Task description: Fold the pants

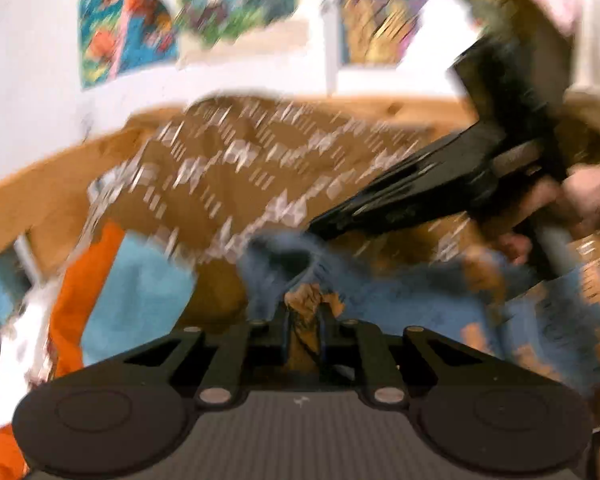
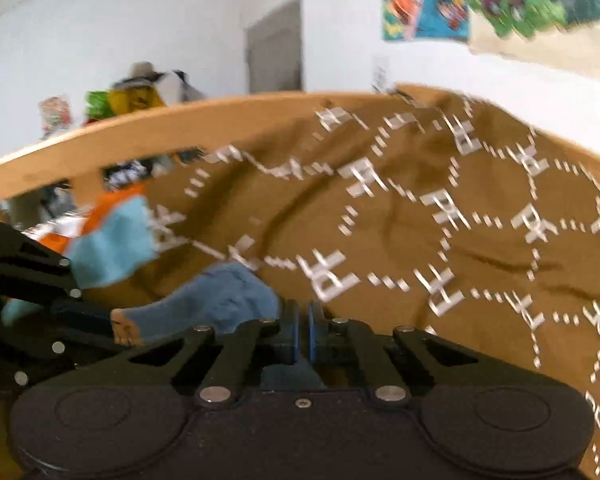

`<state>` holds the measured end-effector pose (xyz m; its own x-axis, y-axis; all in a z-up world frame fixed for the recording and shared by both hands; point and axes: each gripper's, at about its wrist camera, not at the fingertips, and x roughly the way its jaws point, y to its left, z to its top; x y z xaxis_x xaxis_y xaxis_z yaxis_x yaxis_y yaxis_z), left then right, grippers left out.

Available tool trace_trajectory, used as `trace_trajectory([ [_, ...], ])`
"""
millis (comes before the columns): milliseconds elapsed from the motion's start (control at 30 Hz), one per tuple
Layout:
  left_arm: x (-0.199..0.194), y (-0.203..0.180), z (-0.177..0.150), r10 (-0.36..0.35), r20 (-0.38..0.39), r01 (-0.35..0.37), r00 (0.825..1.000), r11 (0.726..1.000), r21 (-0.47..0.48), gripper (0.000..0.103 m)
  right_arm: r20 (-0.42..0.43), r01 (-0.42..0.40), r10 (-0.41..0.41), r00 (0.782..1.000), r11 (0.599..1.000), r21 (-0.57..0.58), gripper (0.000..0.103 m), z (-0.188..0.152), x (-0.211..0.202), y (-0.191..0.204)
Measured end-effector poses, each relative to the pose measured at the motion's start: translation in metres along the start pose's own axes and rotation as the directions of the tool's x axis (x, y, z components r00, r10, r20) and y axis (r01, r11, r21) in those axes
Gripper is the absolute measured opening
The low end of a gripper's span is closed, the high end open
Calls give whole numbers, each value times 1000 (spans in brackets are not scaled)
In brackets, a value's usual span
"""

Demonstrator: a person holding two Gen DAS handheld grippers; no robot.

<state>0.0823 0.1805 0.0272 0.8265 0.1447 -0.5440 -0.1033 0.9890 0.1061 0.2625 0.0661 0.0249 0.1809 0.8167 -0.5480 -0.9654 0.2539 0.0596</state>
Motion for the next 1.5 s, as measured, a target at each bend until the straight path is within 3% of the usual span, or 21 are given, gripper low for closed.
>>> trace_trajectory([
  [100,-3,16,-8,-25,-6,24,1000,995,-98,20,-18,9,-9,1000,1000,-19,6,-4,7,3],
  [200,-6,20,-12,-18,-5,18,1000,993,-116,31,16,-37,37,999,999,3,22,-3,-2,4],
  [267,-9,21,-14,0,-1,0,1000,991,-135,46,39,-61,60,997,998,9,30,1,-7,4],
  [400,-12,30,-17,-14,2,14,1000,980,-198,50,41,-136,135,990,991,19,51,8,-16,4],
  [467,-8,33,-14,-21,-4,19,1000,978,-207,50,24,-142,142,990,990,22,51,8,-11,5],
  [500,-6,35,-14,-32,1,32,999,975,-219,50,-4,-124,124,992,992,18,45,7,-4,6],
  [533,-5,37,-14,-47,5,47,999,971,-232,50,-33,-105,105,994,994,5,36,4,-1,9],
  [567,-4,39,-14,-64,4,63,998,968,-243,50,-53,-100,100,994,995,-13,14,2,5,12],
  [667,3,48,-13,-112,0,107,994,950,-294,44,-1,-92,92,996,996,-7,4,0,4,16],
  [733,7,52,-12,-137,3,130,991,936,-327,41,29,-77,76,997,997,18,3,0,1,12],
  [867,13,57,-13,-164,-4,151,986,918,-366,26,8,-52,51,999,998,25,7,-1,8,12],
  [967,7,65,-17,-207,21,196,978,886,-421,23,26,11,-12,1000,999,53,39,0,-3,12],
  [1000,4,67,-19,-225,40,219,974,870,-441,23,34,35,-38,999,996,84,42,0,-13,11],
  [1100,1,72,-23,-273,81,278,959,839,-468,34,18,153,-155,988,982,107,43,-11,-52,21],
  [1167,2,75,-24,-301,99,310,948,815,-489,58,-12,247,-247,969,965,86,45,-28,-81,35],
  [1233,4,74,-22,-303,103,313,947,809,-497,60,-61,324,-319,946,941,100,45,-55,-109,50],
  [1300,7,69,-21,-275,69,274,959,833,-480,58,-127,402,-388,913,909,112,43,-85,-128,63],
  [1367,11,64,-20,-210,23,196,978,866,-459,42,-166,454,-436,885,886,94,39,-108,-135,77],
  [1400,12,62,-20,-187,12,172,982,872,-458,41,-176,468,-449,876,880,85,32,-118,-135,83],
  [1500,15,68,-19,-178,-6,150,984,845,-514,30,-158,484,-470,868,873,60,24,-129,-119,88],
])
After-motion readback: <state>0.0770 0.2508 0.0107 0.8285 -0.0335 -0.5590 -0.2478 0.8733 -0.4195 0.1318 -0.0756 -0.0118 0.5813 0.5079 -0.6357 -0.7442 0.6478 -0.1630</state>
